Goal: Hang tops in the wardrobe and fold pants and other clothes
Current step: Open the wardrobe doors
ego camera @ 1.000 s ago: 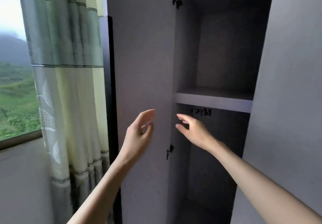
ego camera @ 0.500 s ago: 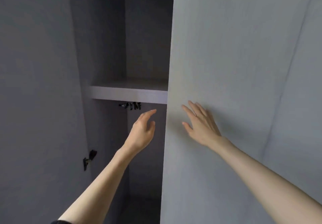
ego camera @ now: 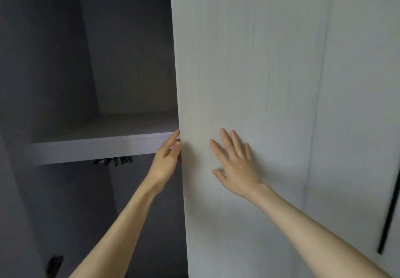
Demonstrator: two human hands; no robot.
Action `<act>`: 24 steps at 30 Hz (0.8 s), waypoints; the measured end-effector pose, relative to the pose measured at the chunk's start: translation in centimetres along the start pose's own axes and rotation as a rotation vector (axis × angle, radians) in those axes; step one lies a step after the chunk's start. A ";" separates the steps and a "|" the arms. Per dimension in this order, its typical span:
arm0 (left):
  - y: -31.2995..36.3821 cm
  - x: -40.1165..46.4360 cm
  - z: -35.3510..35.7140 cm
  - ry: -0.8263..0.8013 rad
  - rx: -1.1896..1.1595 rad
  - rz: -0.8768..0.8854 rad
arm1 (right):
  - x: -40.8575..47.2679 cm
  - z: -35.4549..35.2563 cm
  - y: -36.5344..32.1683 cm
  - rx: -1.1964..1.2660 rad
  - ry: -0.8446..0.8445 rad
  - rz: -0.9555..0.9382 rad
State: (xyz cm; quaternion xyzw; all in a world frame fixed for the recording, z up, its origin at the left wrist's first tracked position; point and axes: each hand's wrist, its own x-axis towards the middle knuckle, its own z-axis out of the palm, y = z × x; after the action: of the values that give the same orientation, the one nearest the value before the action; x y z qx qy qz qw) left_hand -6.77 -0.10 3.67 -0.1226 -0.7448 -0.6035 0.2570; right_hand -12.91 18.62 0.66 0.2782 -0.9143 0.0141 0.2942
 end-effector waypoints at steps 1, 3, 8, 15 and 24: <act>-0.1 0.3 -0.4 0.001 -0.036 -0.037 | 0.0 -0.1 -0.1 0.027 -0.002 0.001; -0.1 0.7 -0.9 -0.018 -0.102 -0.092 | -0.4 -0.7 -0.2 0.124 0.002 0.006; 1.1 -0.9 -1.4 -0.068 -0.291 -0.171 | -2.2 -2.5 -2.0 0.568 0.026 0.125; 4.5 -6.6 0.4 -0.203 -0.379 -0.180 | -7.8 -7.8 -3.4 0.999 0.060 0.280; 10.3 -13.5 7.0 -0.469 -0.382 -0.147 | -19.1 -15.2 -2.8 1.204 0.039 0.434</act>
State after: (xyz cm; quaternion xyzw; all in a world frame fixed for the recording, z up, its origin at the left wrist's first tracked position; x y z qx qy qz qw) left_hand 7.97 10.87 4.08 -0.2505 -0.6637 -0.7048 0.0058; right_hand 9.44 28.66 2.40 0.2031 -0.7762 0.5895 0.0935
